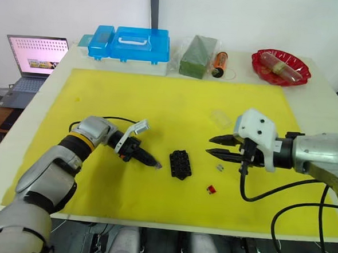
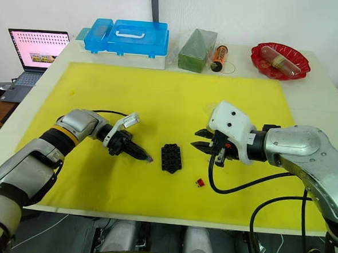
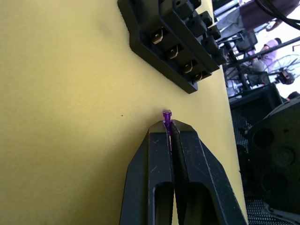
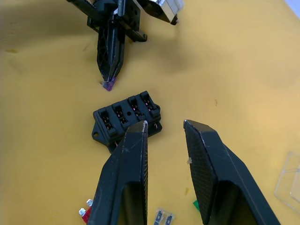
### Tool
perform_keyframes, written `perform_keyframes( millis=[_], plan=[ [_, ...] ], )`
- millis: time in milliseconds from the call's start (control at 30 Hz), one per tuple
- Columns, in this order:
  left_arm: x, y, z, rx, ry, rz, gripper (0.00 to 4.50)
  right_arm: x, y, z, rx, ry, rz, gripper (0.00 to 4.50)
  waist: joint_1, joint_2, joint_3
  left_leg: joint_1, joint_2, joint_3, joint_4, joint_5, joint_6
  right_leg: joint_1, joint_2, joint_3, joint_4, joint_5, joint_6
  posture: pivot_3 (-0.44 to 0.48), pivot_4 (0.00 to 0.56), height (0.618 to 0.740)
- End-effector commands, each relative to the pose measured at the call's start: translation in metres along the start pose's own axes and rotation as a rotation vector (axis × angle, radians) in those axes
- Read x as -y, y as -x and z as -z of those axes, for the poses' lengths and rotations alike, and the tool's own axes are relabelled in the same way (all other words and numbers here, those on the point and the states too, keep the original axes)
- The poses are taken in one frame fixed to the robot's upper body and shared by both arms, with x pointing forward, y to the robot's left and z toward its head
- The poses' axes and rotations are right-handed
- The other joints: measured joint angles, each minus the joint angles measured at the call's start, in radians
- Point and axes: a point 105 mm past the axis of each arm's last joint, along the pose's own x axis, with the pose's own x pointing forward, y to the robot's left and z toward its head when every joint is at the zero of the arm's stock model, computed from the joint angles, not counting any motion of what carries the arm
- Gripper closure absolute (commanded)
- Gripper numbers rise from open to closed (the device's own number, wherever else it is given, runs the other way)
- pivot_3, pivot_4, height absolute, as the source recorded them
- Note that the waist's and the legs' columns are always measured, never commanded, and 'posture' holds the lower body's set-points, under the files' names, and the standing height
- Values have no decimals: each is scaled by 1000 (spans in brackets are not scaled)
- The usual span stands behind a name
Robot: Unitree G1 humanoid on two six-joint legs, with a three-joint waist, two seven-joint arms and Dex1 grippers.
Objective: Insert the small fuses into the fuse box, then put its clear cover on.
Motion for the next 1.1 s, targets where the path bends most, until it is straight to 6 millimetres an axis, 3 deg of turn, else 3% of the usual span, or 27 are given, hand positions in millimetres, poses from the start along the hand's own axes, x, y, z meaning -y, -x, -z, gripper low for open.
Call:
perform_keyframes(
  millis=[33,367,533,700,867,900,967,1100],
  plan=[
    [2,6,1,30,-21,-3,4477,5,4,-7,11,20,26,3148,0,0,0,0,0,0,0,0,0,0,0,0,0,0,0,0,150,740],
    [35,29,-44,275,-241,34,4477,11,4,-19,51,-123,15,3148,0,0,0,-1,0,0,0,0,0,-1,-3,0,0,0,0,0,150,740],
    [70,32,-82,445,-432,65,4477,18,5,-35,84,-286,-57,3148,-1,0,0,-1,0,0,0,0,0,0,-5,0,1,0,0,0,150,740],
    [104,20,-101,510,-622,109,4477,20,9,-50,88,-351,-138,3148,-1,0,0,-1,0,0,0,0,0,0,-5,0,1,0,0,0,150,740],
    [117,7,-103,523,-694,122,4477,19,10,-63,102,-353,-186,3148,-2,0,0,0,0,0,0,0,0,0,-5,0,0,0,0,0,150,740],
    [118,6,-103,525,-697,122,4500,20,10,-64,102,-354,-187,3569,-2,0,0,0,0,0,0,0,0,0,-5,0,0,0,0,0,150,740],
    [119,5,-104,526,-703,121,4500,20,10,-67,104,-356,-194,3982,-4,0,0,0,0,0,0,0,0,0,-4,0,1,0,0,0,150,740],
    [118,4,-105,526,-710,113,4500,18,11,-70,103,-357,-217,3982,-3,0,0,0,0,0,0,0,0,0,-4,0,0,0,0,0,150,740]
  ],
)
